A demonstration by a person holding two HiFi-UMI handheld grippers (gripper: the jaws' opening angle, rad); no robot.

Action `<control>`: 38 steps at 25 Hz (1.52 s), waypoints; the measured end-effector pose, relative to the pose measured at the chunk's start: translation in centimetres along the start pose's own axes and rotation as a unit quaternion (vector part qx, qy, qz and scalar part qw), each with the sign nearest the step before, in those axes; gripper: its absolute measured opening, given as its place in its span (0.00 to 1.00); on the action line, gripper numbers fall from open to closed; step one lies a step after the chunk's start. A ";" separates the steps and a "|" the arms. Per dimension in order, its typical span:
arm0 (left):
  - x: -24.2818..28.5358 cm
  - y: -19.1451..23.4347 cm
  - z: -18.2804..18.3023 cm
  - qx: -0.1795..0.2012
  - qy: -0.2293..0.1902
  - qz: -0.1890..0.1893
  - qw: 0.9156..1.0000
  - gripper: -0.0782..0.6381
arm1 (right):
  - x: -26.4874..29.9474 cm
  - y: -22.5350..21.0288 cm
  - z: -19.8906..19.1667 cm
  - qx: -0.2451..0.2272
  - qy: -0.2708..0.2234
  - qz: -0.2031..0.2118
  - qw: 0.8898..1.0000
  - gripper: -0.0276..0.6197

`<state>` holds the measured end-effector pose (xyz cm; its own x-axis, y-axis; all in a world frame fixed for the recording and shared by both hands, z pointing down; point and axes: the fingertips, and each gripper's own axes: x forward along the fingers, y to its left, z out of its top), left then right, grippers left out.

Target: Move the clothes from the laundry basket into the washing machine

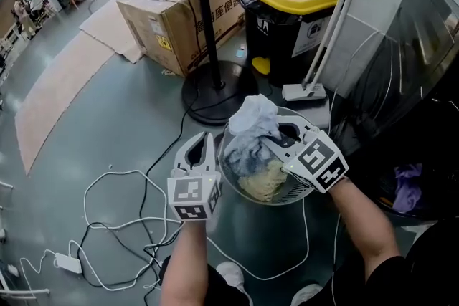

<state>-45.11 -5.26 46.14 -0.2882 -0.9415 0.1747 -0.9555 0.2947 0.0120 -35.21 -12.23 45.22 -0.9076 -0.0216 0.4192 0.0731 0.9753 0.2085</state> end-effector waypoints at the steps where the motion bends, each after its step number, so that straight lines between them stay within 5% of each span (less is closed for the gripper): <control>1: 0.1 0.0 0.1 0.000 -0.002 0.001 1.000 0.12 | -1.1 -0.6 1.3 0.003 -0.018 -0.013 1.000 0.18; 12: 2.5 -4.0 2.0 0.019 -0.033 -0.040 0.998 0.12 | -14.6 -4.4 13.0 0.035 -0.198 -0.116 0.973 0.18; 19: 2.0 -6.1 5.6 0.015 -0.075 -0.072 0.994 0.12 | -22.1 -3.5 17.0 0.036 -0.259 -0.163 0.952 0.18; 24: 0.4 -10.4 9.3 0.020 -0.097 -0.109 0.989 0.12 | -26.9 -2.4 16.8 0.045 -0.260 -0.199 0.944 0.19; 32: -1.1 -21.4 11.6 0.023 -0.100 -0.222 0.970 0.12 | -36.0 0.0 12.0 0.091 -0.230 -0.284 0.926 0.19; 38: -2.0 -31.8 10.1 0.017 -0.085 -0.325 0.942 0.12 | -43.8 1.2 4.8 0.140 -0.180 -0.383 0.895 0.19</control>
<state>-14.76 -14.38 35.42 0.3547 -0.9348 -0.0190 -0.9343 -0.3552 0.0294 2.61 -9.03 22.85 -0.7254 -0.6844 -0.0736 -0.6883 0.7228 0.0619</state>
